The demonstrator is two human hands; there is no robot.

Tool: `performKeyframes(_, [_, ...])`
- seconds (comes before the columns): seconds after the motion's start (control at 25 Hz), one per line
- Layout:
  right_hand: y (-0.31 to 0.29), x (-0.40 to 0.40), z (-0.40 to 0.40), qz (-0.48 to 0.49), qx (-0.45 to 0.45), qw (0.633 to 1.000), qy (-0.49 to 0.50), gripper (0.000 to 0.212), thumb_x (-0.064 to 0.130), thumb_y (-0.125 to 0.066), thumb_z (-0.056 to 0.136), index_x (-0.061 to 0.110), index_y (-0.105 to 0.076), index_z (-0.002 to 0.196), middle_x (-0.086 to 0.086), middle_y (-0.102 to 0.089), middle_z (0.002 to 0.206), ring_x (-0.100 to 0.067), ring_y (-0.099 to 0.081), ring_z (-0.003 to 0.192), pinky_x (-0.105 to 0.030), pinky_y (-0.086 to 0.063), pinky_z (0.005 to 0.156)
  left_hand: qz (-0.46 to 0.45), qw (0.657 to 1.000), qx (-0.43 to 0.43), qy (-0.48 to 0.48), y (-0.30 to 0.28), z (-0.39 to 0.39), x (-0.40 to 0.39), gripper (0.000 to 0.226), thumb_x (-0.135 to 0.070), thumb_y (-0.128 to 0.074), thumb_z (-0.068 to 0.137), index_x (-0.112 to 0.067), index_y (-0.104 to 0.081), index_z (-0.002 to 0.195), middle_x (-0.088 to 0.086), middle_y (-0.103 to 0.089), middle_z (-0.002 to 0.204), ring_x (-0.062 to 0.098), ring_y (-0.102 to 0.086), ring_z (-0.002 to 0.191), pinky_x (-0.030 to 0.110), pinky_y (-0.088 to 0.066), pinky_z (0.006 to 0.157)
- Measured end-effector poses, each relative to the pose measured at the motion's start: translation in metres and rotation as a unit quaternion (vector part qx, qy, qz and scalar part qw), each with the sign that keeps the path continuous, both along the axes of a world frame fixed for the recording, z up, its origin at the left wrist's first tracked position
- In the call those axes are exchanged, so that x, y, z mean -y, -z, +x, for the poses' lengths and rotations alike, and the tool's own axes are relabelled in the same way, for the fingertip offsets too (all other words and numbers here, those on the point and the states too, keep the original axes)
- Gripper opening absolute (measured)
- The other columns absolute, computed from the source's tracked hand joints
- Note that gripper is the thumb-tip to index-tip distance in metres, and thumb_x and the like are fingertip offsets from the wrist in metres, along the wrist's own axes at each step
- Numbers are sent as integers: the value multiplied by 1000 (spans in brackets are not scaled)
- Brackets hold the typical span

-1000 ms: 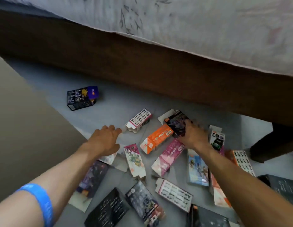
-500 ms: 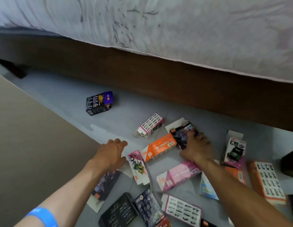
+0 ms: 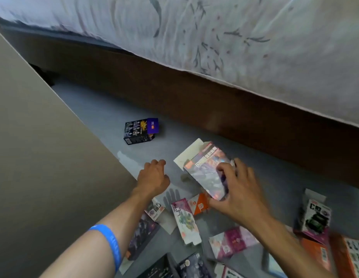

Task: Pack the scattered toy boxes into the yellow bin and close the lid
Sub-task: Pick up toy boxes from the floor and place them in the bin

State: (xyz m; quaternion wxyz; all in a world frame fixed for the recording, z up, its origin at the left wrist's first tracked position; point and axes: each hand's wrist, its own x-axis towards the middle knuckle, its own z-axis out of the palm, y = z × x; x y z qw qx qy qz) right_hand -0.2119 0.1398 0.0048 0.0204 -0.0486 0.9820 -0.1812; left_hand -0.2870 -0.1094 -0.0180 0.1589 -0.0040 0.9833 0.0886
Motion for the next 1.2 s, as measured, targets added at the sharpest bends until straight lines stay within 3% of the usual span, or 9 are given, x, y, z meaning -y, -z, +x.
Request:
performKeyframes(0.16, [57, 58, -69, 31, 6, 998, -46, 90, 70, -63, 69, 38, -25, 144, -10, -23, 155, -32, -29, 137, -44, -32, 112, 127, 979, -98, -124, 22, -7, 10, 58, -7, -48, 90, -13, -36, 147, 12, -42, 143, 33, -40, 127, 43, -43, 98])
performKeyframes(0.28, [90, 93, -118, 78, 55, 993, -68, 90, 72, -62, 72, 43, -22, 149, -8, -15, 159, -35, -20, 142, -54, -20, 115, 173, 968, -136, -117, 33, -27, 26, 65, -6, -49, 91, -14, -28, 153, 10, -32, 154, 29, -30, 139, 39, -32, 111])
performKeyframes(0.36, [119, 94, -125, 36, 105, 992, -68, 90, 74, -60, 71, 48, -24, 149, 0, -7, 162, -34, -18, 144, -54, -17, 116, 149, 976, -120, -103, 40, -48, 33, 70, -11, -52, 91, -15, -23, 155, 10, -25, 159, 28, -24, 144, 39, -25, 116])
performKeyframes(0.44, [144, 88, -112, -4, 121, 989, -88, 91, 71, -60, 70, 53, -19, 149, 6, 2, 163, -33, -25, 143, -48, -28, 113, 102, 983, -101, -118, 49, -79, 38, 74, -17, -55, 90, -17, -20, 156, 10, -21, 161, 28, -21, 146, 42, -22, 119])
performKeyframes(0.64, [171, 85, -101, 7, 120, 988, -95, 94, 72, -48, 69, 59, 2, 148, 10, 17, 163, -30, -24, 144, -47, -33, 110, 46, 986, -61, -145, 73, -149, 39, 72, -21, -56, 84, -22, -29, 151, 9, -19, 162, 32, -15, 147, 53, -19, 116])
performKeyframes(0.76, [182, 87, -104, 6, 110, 989, -99, 95, 78, -47, 71, 66, 16, 141, 13, 28, 160, -29, -16, 149, -50, -22, 118, -25, 990, -36, -135, 89, -174, 38, 56, -28, -53, 90, -25, -42, 144, 11, -6, 165, 35, -1, 151, 60, -9, 117])
performKeyframes(0.92, [190, 84, -104, 18, 95, 990, -102, 95, 84, -45, 69, 70, 24, 134, 12, 29, 160, -29, -18, 149, -55, -8, 119, -116, 988, 24, -100, 104, -188, 35, 56, -38, -44, 99, -19, -35, 151, 13, 12, 165, 38, 16, 150, 65, 3, 116])
performKeyframes(1.08, [197, 82, -104, -8, 96, 991, -91, 96, 85, -46, 70, 70, 25, 133, 14, 30, 158, -29, -18, 149, -55, -20, 117, -117, 986, 23, -116, 101, -192, 30, 69, -33, -36, 101, -6, -8, 158, 11, 10, 166, 37, 9, 151, 63, -1, 118])
performKeyframes(1.2, [199, 83, -105, -16, 84, 991, -100, 97, 82, -47, 70, 68, 22, 137, 14, 26, 158, -29, -20, 148, -53, -26, 117, -129, 989, -59, -50, 92, -171, 19, 73, -33, -43, 97, -6, -12, 157, 12, -5, 165, 37, -7, 150, 60, -10, 119])
